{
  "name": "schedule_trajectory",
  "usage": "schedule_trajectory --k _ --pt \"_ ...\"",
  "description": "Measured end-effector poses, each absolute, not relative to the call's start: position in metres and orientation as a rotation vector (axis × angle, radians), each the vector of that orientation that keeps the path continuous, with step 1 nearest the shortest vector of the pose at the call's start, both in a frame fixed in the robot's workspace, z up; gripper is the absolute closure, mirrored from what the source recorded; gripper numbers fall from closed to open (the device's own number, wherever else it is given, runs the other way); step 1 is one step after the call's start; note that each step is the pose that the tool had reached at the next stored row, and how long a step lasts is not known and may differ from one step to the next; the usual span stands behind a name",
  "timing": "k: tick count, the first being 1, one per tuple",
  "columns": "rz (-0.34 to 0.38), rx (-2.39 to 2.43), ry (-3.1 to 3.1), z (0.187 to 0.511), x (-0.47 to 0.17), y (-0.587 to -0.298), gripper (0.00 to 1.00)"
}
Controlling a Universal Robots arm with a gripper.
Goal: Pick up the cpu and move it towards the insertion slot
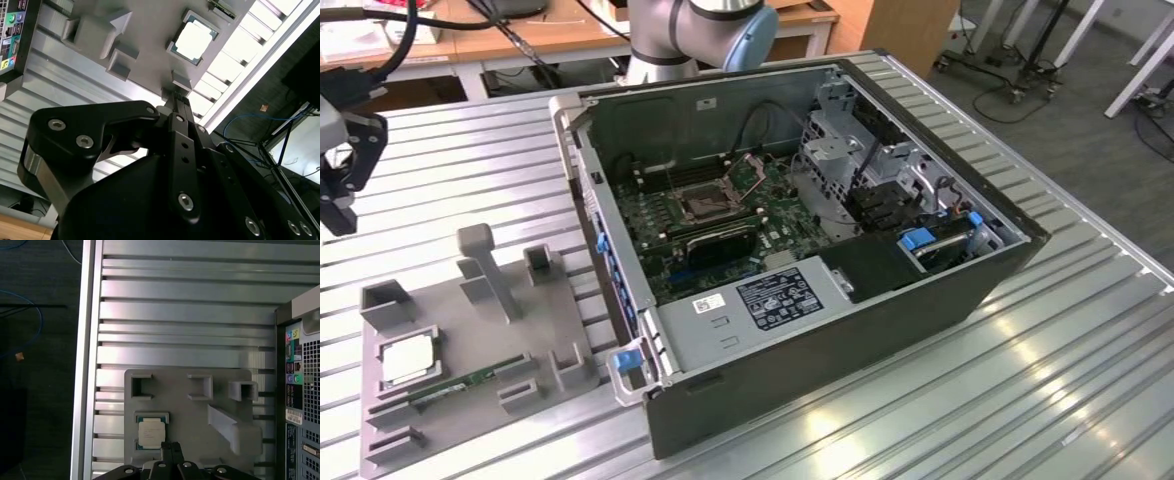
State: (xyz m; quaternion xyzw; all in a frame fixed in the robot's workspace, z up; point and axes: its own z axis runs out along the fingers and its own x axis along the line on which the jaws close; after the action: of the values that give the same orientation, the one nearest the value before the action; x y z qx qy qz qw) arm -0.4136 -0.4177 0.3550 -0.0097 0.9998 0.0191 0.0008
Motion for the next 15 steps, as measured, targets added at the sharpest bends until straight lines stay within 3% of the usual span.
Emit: schedule_trajectory --k 15 --pt "0.060 -0.030 3.139 0.345 -0.419 -0.433 0.89"
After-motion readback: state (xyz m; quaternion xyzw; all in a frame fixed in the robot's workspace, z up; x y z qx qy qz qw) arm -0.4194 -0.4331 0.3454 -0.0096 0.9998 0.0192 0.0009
